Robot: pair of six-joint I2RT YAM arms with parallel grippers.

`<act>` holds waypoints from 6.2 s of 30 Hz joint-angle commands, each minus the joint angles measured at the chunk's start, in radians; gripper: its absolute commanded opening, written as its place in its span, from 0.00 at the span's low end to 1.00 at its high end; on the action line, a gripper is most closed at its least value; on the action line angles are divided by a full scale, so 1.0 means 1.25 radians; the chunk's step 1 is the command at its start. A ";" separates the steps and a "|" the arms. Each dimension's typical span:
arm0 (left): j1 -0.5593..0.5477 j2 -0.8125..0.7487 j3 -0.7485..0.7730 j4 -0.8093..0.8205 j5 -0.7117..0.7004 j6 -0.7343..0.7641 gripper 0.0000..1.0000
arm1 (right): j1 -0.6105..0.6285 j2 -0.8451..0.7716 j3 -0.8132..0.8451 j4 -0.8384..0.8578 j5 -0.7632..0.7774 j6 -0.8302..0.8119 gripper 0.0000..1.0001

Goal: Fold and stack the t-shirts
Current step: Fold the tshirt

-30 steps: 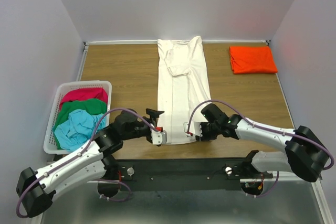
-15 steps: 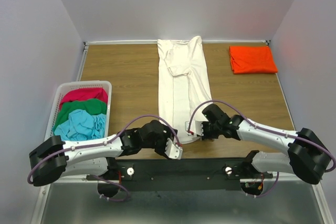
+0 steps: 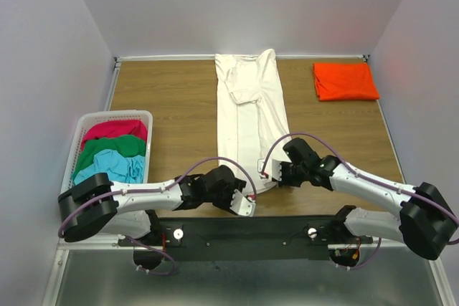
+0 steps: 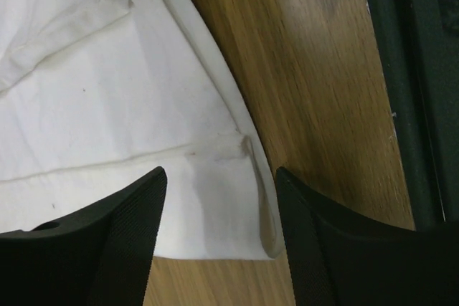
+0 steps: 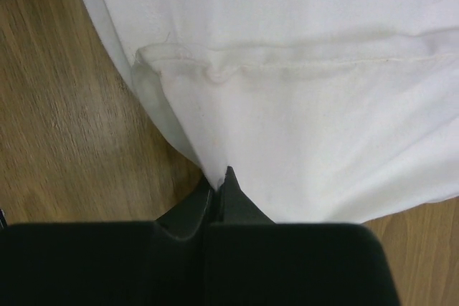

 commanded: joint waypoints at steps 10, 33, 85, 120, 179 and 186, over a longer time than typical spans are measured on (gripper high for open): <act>-0.004 0.095 0.072 -0.085 -0.017 -0.036 0.15 | -0.037 -0.028 0.019 -0.021 -0.067 0.011 0.00; 0.190 -0.007 0.127 -0.014 -0.012 0.044 0.00 | -0.163 0.112 0.248 -0.020 -0.083 0.119 0.00; 0.551 0.652 0.916 0.103 -0.113 -0.180 0.89 | -0.369 0.861 1.128 0.006 0.223 0.475 1.00; 0.431 0.481 0.445 -0.024 0.095 0.183 0.70 | -0.326 0.597 0.555 -0.053 -0.120 -0.139 0.86; 0.402 0.356 0.695 -0.334 0.288 0.193 0.00 | -0.446 0.451 0.793 -0.469 -0.108 -0.071 0.00; 0.470 0.505 0.814 -0.257 0.264 0.199 0.00 | -0.454 0.640 0.989 -0.421 -0.120 -0.021 0.00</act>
